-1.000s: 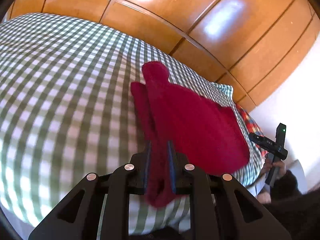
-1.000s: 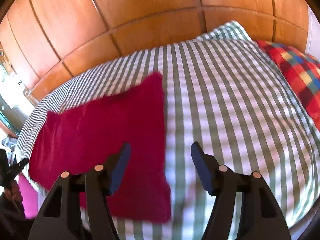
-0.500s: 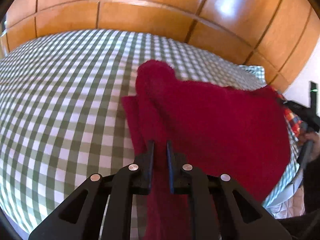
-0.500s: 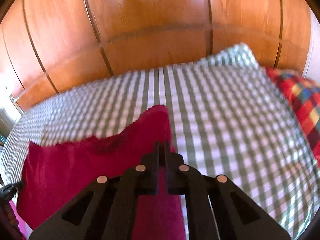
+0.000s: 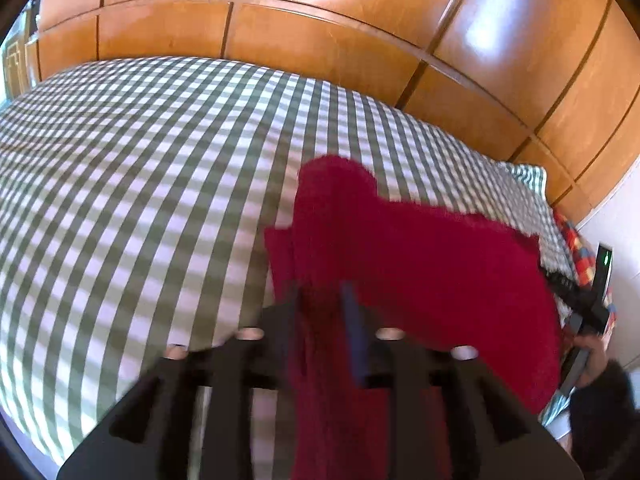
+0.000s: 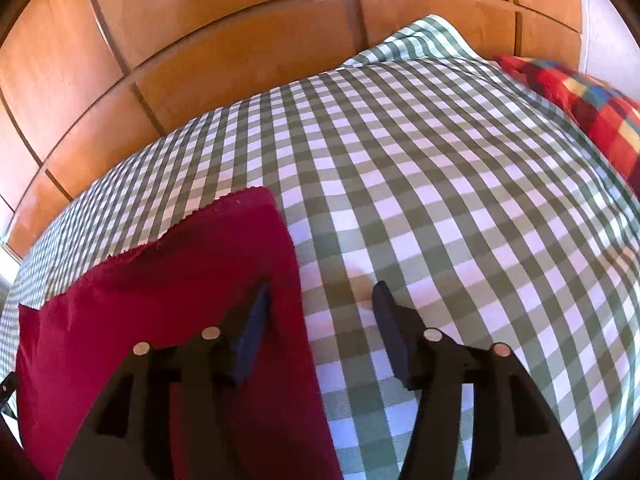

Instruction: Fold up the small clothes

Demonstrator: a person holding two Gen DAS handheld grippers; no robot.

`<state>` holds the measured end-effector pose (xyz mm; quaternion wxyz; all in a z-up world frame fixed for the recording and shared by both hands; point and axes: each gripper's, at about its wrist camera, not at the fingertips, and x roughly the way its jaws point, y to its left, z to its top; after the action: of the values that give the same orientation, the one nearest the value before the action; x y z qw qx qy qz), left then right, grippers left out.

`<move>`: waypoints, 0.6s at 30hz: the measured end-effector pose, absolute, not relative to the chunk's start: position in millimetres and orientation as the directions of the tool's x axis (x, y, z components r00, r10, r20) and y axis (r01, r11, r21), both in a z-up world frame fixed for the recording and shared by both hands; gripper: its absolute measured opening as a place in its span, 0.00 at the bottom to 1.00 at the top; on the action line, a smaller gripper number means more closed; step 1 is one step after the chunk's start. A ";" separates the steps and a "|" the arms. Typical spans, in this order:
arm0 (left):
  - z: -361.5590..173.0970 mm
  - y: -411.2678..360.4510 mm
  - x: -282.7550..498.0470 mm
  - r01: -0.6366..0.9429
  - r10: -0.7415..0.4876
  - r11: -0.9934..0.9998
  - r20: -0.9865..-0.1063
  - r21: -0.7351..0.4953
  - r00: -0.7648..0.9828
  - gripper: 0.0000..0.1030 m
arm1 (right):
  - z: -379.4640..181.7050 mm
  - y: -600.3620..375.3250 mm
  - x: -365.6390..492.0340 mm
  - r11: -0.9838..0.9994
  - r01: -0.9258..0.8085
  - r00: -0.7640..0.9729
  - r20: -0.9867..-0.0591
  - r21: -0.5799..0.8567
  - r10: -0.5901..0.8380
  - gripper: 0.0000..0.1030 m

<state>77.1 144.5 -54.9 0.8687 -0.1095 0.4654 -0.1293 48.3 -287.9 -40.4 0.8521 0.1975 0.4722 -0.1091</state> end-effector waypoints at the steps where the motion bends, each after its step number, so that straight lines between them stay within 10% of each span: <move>1: -55.6 144.6 82.4 0.121 -0.340 0.937 -0.776 -0.327 0.531 0.43 | -39.4 -287.0 47.9 0.901 0.376 0.529 -0.849 0.216 -0.017 0.55; 5: -65.6 143.8 104.2 0.111 -0.367 0.926 -0.784 -0.362 0.501 0.41 | -37.9 -283.5 48.2 0.899 0.391 0.526 -0.849 0.197 -0.043 0.63; 7: -74.1 143.9 113.0 0.097 -0.339 0.937 -0.803 -0.336 0.491 0.11 | -38.7 -284.7 48.5 0.894 0.400 0.527 -0.849 0.199 -0.047 0.65; 9: -71.9 154.0 109.6 0.055 -0.345 0.925 -0.769 -0.376 0.538 0.06 | -37.9 -283.5 48.6 0.894 0.405 0.527 -0.848 0.190 -0.059 0.67; 18: -81.1 136.7 97.3 -0.037 -0.117 0.985 -0.812 -0.168 0.573 0.13 | -34.7 -271.6 49.6 0.903 0.421 0.518 -0.840 0.087 -0.161 0.74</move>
<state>97.3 136.7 -81.1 0.8828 -0.0833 0.4618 -0.0227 49.6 -271.6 -34.6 0.8598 0.1410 0.4607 -0.1691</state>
